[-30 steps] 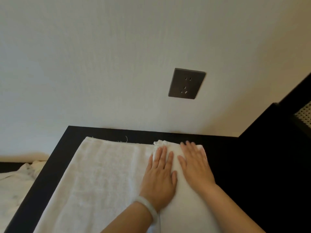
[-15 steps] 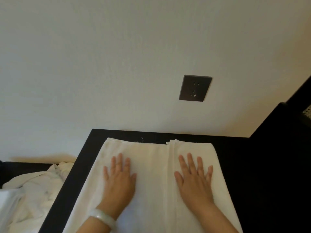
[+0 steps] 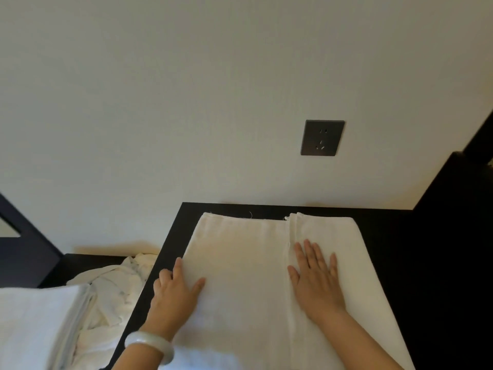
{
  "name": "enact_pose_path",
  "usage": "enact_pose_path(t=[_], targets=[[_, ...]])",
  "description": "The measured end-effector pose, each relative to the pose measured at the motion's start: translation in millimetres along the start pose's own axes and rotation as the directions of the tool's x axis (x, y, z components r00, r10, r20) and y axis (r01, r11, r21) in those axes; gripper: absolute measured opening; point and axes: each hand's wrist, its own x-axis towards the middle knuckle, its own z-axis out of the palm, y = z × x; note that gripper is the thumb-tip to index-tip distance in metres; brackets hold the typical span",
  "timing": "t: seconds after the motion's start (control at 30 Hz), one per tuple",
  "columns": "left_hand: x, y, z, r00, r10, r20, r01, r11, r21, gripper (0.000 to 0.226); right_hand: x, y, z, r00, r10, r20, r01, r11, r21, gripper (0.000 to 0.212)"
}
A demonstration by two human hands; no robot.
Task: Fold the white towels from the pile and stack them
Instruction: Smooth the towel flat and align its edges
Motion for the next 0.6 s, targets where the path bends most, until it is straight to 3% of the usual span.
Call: enact_pose_path(t=[0.1, 0.17, 0.23, 0.3, 0.33, 0.37, 0.43, 0.47, 0.5, 0.6], targets=[[8, 1, -26, 0.972, -0.143, 0.185, 0.200, 0.921, -0.335, 0.055, -1, 1, -2, 1.000, 0.003, -0.006, -0.002, 1.000, 0.015, 0.062], [11, -7, -42, 0.916, -0.161, 0.367, 0.350, 0.766, -0.539, 0.041, -3, 2, -4, 1.000, -0.004, 0.005, 0.004, 1.000, 0.025, 0.062], [6, -14, -57, 0.863, -0.069, 0.501, 0.427, 0.632, -0.647, 0.032, -4, 4, -5, 1.000, -0.019, 0.018, 0.018, 0.999, 0.045, 0.061], [3, -17, -67, 0.829, 0.082, 0.554, 0.404, 0.597, -0.693, 0.030, -4, 6, -10, 0.999, -0.038, 0.031, 0.033, 0.990, 0.136, 0.058], [3, -14, -72, 0.819, 0.158, 0.552, 0.376, 0.579, -0.723, 0.033, -4, 7, -14, 0.999, -0.034, 0.038, 0.023, 0.965, 0.263, 0.055], [5, -6, -77, 0.808, 0.228, 0.543, 0.353, 0.550, -0.757, 0.037, -5, 9, -21, 0.999, 0.006, 0.053, -0.029, 0.890, 0.456, 0.051], [7, 22, -84, 0.791, 0.349, 0.502, 0.294, 0.503, -0.813, 0.040, -10, 16, -36, 0.988, 0.122, 0.095, -0.149, 0.569, 0.809, 0.043], [7, 41, -85, 0.786, 0.402, 0.471, 0.239, 0.504, -0.830, 0.040, -14, 21, -42, 0.980, 0.166, 0.111, -0.171, 0.406, 0.898, 0.038], [6, 63, -84, 0.779, 0.448, 0.439, 0.176, 0.516, -0.838, 0.040, -17, 28, -47, 0.972, 0.205, 0.116, -0.177, 0.314, 0.933, 0.034], [-11, 139, -67, 0.788, 0.501, 0.357, 0.019, 0.559, -0.829, 0.042, -26, 51, -57, 0.943, 0.316, 0.101, -0.155, 0.149, 0.977, 0.026]])
